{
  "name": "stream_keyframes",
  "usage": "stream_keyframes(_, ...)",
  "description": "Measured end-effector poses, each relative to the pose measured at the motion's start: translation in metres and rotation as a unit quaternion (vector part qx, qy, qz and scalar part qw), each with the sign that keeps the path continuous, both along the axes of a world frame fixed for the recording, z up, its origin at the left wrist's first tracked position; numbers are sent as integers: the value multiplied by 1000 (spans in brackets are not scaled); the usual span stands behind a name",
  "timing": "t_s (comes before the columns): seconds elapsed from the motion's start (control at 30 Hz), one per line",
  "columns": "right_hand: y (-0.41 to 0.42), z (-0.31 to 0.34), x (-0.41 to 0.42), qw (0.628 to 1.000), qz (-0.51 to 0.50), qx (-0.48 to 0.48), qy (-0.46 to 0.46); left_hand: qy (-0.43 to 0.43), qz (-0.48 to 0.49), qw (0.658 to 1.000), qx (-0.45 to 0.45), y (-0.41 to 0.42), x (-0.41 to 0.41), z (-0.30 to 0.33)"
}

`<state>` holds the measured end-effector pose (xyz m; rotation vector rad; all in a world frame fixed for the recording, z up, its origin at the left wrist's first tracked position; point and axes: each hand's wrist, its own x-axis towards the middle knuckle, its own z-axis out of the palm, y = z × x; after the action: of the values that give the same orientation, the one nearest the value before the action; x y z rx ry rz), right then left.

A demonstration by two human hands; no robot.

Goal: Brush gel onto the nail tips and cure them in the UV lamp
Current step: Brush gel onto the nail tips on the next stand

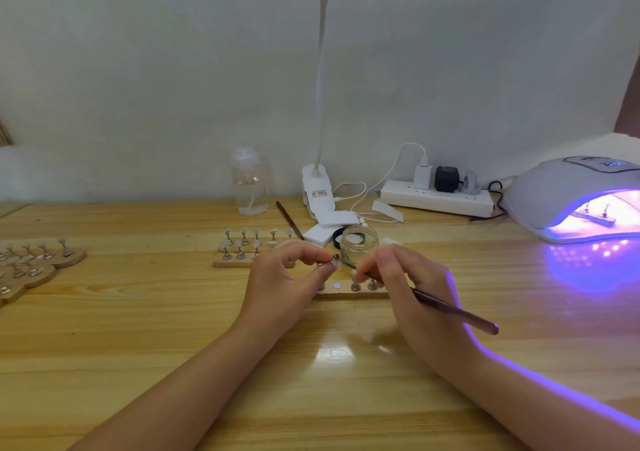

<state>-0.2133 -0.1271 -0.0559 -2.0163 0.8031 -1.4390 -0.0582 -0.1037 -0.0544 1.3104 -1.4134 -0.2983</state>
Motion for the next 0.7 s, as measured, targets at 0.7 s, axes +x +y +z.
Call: stream_keyframes(0.7,2,-2,-1,997,48,19,-60,33,3,999,15,2,-3,3)
